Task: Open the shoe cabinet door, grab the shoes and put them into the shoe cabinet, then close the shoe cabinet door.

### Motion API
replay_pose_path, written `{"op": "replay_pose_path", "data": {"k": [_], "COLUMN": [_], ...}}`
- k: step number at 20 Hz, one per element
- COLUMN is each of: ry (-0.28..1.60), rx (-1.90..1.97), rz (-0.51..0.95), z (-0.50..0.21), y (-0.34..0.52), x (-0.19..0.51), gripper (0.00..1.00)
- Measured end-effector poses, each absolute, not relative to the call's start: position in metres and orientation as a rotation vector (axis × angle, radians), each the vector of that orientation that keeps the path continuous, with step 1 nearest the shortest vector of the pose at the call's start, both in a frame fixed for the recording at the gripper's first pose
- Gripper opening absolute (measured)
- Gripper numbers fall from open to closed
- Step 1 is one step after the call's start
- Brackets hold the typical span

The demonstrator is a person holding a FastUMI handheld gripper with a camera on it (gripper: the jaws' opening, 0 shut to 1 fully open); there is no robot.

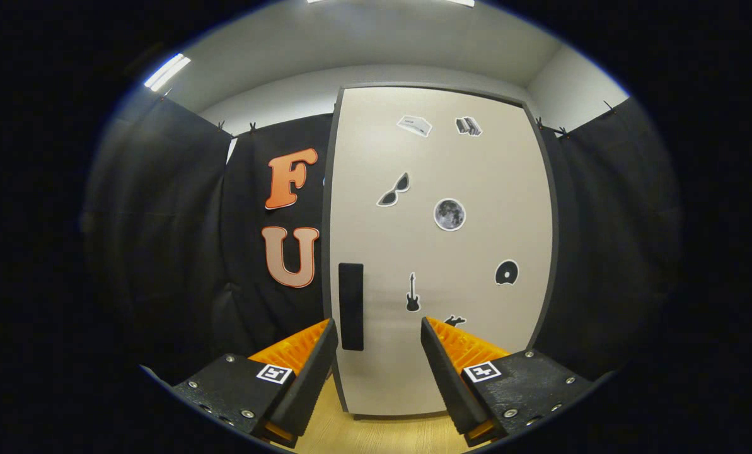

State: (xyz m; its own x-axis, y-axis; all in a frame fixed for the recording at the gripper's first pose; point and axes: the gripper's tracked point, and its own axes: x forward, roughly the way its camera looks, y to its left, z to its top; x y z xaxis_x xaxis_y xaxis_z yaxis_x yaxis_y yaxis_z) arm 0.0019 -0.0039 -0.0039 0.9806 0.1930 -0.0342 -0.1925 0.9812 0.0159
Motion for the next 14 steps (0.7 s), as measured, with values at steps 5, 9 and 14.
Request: {"op": "replay_pose_path", "data": {"k": [5,9,14], "ry": [0.035,0.024,0.018], "rx": [0.019,-0.013,-0.009], "rz": [0.161,0.130,0.069], "z": [0.005,0.007,0.011], "y": [-0.030,-0.046,-0.063], "x": [-0.062,-0.112,-0.148], "gripper": [0.84,0.85,0.86]}}
